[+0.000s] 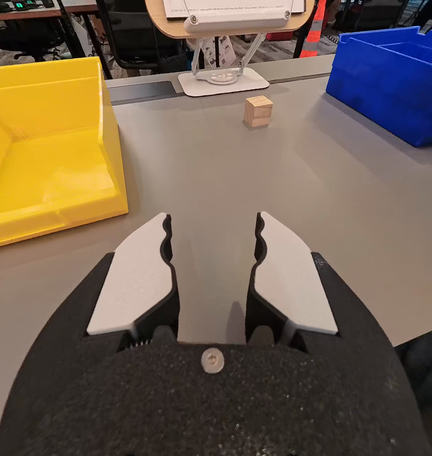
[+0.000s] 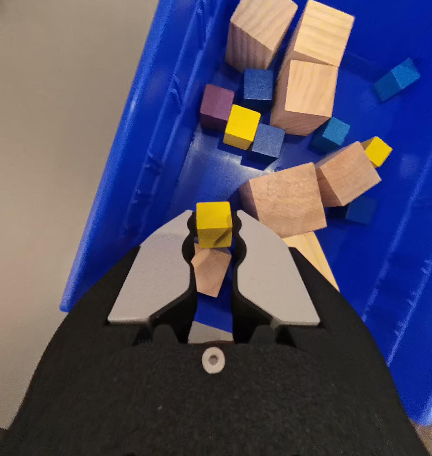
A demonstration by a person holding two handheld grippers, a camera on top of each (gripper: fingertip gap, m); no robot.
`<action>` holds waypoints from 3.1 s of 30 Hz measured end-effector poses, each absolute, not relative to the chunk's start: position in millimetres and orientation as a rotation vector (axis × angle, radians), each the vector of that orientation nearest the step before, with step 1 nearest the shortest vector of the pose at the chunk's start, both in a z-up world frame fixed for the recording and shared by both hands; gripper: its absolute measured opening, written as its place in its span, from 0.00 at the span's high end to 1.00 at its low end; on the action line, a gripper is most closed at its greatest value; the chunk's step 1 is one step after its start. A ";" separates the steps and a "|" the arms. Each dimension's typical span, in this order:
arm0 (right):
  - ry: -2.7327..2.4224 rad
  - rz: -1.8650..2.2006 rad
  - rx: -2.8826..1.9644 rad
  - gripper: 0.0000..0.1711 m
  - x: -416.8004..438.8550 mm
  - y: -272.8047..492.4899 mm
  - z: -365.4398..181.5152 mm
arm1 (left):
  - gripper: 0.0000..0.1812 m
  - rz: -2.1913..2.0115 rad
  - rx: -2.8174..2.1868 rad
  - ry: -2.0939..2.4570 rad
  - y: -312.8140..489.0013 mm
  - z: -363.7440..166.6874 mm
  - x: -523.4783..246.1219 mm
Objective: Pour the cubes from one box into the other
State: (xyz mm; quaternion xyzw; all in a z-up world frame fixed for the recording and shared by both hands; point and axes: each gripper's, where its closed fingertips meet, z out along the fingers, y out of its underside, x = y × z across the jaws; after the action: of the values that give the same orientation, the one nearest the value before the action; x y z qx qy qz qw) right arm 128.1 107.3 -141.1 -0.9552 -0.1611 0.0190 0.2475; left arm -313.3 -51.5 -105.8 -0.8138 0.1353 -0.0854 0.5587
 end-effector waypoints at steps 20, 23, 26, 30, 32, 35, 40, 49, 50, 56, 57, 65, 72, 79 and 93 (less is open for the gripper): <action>-0.846 0.133 -2.321 0.76 -72.1 168.6 -48.8 | 0.64 -0.266 -1.979 0.267 -47.3 -114.7 -317.4; -0.704 0.231 -2.575 0.69 -114.6 193.8 -96.4 | 0.64 -0.263 -1.975 0.262 -46.2 -113.7 -319.6; -0.483 0.238 -2.774 0.59 -124.2 214.2 -129.1 | 0.65 -0.232 -1.970 0.257 -44.2 -114.0 -328.3; -0.341 0.140 -2.910 0.57 -128.2 219.4 -159.0 | 0.65 -0.284 -1.985 0.215 -44.9 -116.2 -335.3; -0.301 0.102 -2.970 0.63 -129.7 215.4 -171.6 | 0.65 -0.300 -1.989 0.203 -46.8 -116.3 -337.3; -0.269 0.163 -2.997 0.73 -143.8 212.3 -178.7 | 0.65 -0.288 -1.979 0.202 -49.5 -113.2 -340.4; -0.409 0.160 -2.837 0.73 -139.7 215.6 -132.6 | 0.65 -0.252 -1.976 0.219 -51.5 -113.5 -345.1; -0.215 0.116 -2.640 0.73 95.3 199.2 -26.9 | 0.65 -0.269 -2.031 0.188 -56.7 -124.2 -348.9; -0.159 0.169 -2.678 0.73 114.3 201.8 -43.6 | 0.65 -0.262 -2.031 0.187 -56.1 -124.2 -348.8; -0.068 0.086 -2.864 0.73 181.6 221.2 -121.7 | 0.65 -0.225 -2.043 0.218 -52.0 -125.9 -338.8; -0.046 0.026 -2.852 0.73 196.0 226.9 -122.1 | 0.66 -0.216 -2.042 0.226 -51.9 -126.6 -337.7; -0.130 -0.126 -2.977 0.73 229.4 235.3 -169.7 | 0.66 -0.213 -2.076 0.210 -48.9 -136.5 -343.3; -0.108 -0.097 -2.860 0.71 228.9 234.3 -140.7 | 0.65 -0.214 -2.072 0.198 -48.6 -135.3 -348.0; -0.255 -0.157 -2.312 0.71 176.6 110.6 -20.3 | 0.65 -0.205 -1.986 0.134 -52.7 -110.0 -371.5; -0.123 -0.037 -1.912 0.69 117.1 -69.8 -97.0 | 0.64 -0.237 -1.794 0.059 -72.3 -81.5 -449.7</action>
State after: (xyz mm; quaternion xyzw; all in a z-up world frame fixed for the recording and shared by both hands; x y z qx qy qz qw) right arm 117.1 -69.8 -97.0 -0.8162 -0.0527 -0.0156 0.5752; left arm -449.7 -72.3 -81.5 -0.7794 0.0256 -0.1031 0.6175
